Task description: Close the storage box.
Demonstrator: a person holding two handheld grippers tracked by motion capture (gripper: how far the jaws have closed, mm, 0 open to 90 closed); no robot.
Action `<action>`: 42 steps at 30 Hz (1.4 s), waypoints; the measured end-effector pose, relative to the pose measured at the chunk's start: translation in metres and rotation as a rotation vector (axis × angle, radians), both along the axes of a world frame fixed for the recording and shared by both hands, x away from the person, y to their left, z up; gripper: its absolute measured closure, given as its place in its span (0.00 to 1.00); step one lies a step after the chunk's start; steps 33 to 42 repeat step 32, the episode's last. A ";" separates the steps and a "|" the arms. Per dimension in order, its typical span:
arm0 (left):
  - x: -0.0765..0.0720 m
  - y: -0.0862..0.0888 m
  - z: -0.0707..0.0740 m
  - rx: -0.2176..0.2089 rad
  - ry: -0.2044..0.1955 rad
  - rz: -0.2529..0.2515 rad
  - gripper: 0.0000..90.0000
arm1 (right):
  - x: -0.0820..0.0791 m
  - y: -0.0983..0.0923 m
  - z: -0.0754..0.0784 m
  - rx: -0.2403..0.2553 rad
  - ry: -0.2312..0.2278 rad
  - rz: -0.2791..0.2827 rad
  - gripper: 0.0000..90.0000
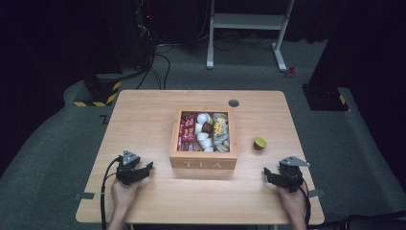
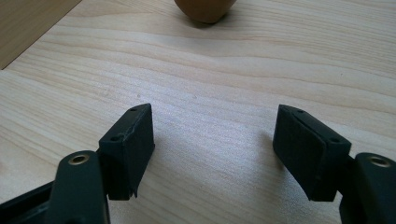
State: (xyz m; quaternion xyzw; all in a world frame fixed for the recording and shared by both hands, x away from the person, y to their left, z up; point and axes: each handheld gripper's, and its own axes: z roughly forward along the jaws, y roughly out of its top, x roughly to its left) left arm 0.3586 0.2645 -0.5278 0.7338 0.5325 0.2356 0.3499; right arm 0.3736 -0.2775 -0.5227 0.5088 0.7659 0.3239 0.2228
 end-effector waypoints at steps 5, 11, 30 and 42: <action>-0.001 -0.005 0.000 0.030 0.005 -0.002 0.38 | 0.000 0.000 0.000 0.000 0.000 0.000 0.32; -0.003 -0.007 -0.001 0.030 0.005 -0.006 0.36 | 0.000 0.000 0.000 -0.001 -0.002 0.000 0.32; -0.005 -0.010 -0.001 0.022 0.011 -0.009 0.32 | 0.000 0.000 0.000 -0.001 -0.002 0.000 0.32; -0.005 -0.010 -0.001 0.018 0.014 -0.006 0.32 | 0.000 0.000 0.000 -0.001 -0.002 0.000 0.32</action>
